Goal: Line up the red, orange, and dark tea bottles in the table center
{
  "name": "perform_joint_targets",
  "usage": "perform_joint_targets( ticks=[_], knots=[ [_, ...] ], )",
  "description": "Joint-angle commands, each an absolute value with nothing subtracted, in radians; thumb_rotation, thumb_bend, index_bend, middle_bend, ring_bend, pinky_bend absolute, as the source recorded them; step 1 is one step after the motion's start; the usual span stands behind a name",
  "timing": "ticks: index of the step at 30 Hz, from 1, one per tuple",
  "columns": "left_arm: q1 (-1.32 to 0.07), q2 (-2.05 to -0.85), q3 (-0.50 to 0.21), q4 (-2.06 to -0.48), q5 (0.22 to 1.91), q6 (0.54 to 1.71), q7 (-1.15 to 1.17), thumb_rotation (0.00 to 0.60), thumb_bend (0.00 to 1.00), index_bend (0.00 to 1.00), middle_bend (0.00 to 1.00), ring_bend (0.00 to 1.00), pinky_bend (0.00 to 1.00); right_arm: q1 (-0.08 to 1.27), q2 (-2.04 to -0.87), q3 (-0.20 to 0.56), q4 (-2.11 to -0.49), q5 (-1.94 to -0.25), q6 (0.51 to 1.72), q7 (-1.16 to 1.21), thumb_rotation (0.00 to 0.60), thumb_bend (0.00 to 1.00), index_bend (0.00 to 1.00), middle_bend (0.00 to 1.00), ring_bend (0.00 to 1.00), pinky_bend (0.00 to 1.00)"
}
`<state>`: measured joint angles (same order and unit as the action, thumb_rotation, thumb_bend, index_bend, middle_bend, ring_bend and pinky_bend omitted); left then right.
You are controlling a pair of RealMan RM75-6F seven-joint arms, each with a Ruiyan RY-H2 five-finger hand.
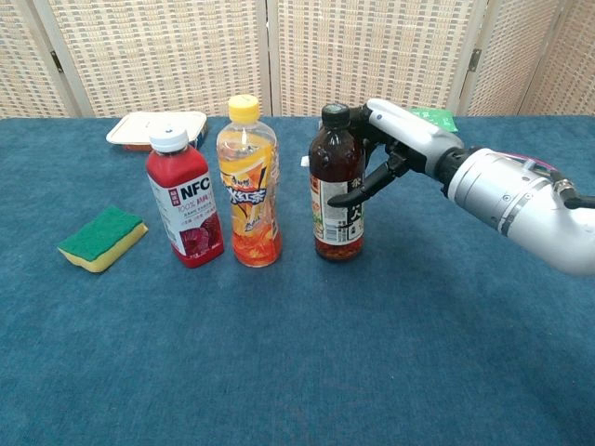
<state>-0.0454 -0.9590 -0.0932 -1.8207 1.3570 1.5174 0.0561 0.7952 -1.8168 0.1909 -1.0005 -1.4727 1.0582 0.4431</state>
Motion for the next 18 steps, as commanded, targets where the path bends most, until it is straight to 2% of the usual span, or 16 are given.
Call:
perform_joint_targets(
  ticks=[1,6,13,18],
  knots=[
    [-0.046,-0.957,-0.094,-1.822,1.355,1.515,0.057,0.600,0.09,0.30,0.14,0.17,0.41,0.797,-1.818,0.190,-0.997,-1.471,1.053,0.444,0.600,0.11,0.47,0.53,0.49,0.48],
    [-0.046,-0.955,-0.094,-1.825,1.352,1.511,0.060,0.600,0.09,0.32,0.16,0.17,0.41,0.798,-1.816,0.184,-1.001,-1.473,1.049,0.455,0.600,0.11,0.47,0.52,0.49,0.48],
    [-0.046,-0.953,-0.092,-1.827,1.355,1.511,0.063,0.600,0.09,0.33,0.16,0.17,0.41,0.800,-1.803,0.177,-1.013,-1.477,1.041,0.464,0.600,0.11,0.47,0.45,0.46,0.48],
    [-0.046,-0.954,-0.093,-1.827,1.351,1.509,0.065,0.600,0.09,0.33,0.16,0.17,0.41,0.800,-1.793,0.174,-1.024,-1.478,1.039,0.462,0.600,0.11,0.38,0.40,0.41,0.48]
  ],
)
